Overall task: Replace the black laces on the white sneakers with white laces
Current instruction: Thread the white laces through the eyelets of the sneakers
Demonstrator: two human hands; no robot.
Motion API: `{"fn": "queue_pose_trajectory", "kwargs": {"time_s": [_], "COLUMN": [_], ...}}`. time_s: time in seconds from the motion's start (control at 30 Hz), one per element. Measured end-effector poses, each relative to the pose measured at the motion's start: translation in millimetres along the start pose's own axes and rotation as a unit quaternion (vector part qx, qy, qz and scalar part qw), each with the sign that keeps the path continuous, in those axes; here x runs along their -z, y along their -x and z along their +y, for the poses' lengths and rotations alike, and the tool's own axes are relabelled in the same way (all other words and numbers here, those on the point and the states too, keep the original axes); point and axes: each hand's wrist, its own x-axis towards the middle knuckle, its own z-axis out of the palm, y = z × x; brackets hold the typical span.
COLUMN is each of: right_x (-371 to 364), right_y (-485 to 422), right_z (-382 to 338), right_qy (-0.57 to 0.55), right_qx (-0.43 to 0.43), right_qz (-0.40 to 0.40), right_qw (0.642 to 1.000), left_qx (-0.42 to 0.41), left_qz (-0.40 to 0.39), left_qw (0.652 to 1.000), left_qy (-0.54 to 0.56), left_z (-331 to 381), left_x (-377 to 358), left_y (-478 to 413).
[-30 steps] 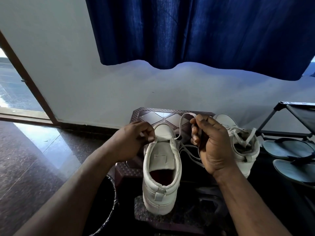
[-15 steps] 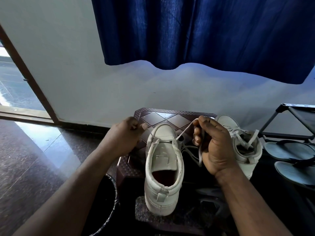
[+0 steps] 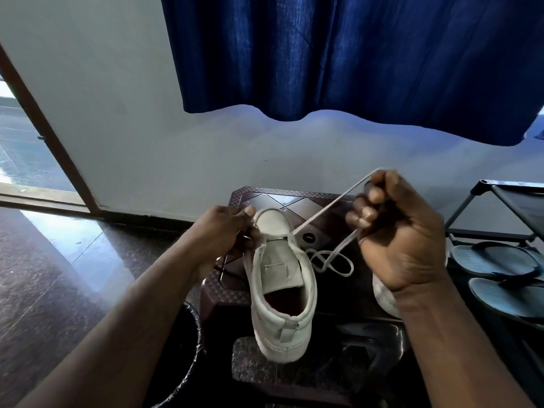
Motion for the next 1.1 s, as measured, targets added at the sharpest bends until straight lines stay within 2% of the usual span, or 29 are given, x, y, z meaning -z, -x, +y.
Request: {"fn": "queue_pose_trajectory", "kwargs": {"time_s": [0.17,0.3,0.53,0.7,0.77,0.93,1.1], "right_x": [-16.2,-18.2,-0.8,-11.1,-22.4,-70.2,-123.3], "right_y": [6.4,10.2,6.9,7.8,7.7,-3.5,-25.2], "right_z": [-39.9,-54.9,1.8,-5.1,-13.9,-62.9,-127.3], "right_qy": [0.024,0.068,0.133,0.153,0.177,0.356,0.488], "right_qx": [0.095,0.130,-0.001,-0.003,0.001,0.017,0.034], "right_qz": [-0.037,-0.037,0.069,0.073,0.067,0.018,-0.021], "right_qw": [0.994,0.989,0.989,0.986,0.982,0.934,0.872], "left_qx": [-0.002,-0.010,-0.030,-0.075,-0.091,-0.129,-0.168], "left_qz": [0.006,-0.001,0.006,-0.027,-0.025,-0.028,-0.019], "left_qw": [1.000,1.000,0.999,0.987,0.983,0.987,0.981], "left_qy": [0.000,-0.013,0.014,0.138,0.155,0.089,0.091], "left_z": [-0.2,-1.0,1.7,15.4,28.2,90.0,174.9], "left_x": [-3.5,-3.4,1.0,8.7,9.3,6.4,9.8], "left_y": [-2.5,-3.0,-4.1,11.6,20.3,43.8,73.2]}}
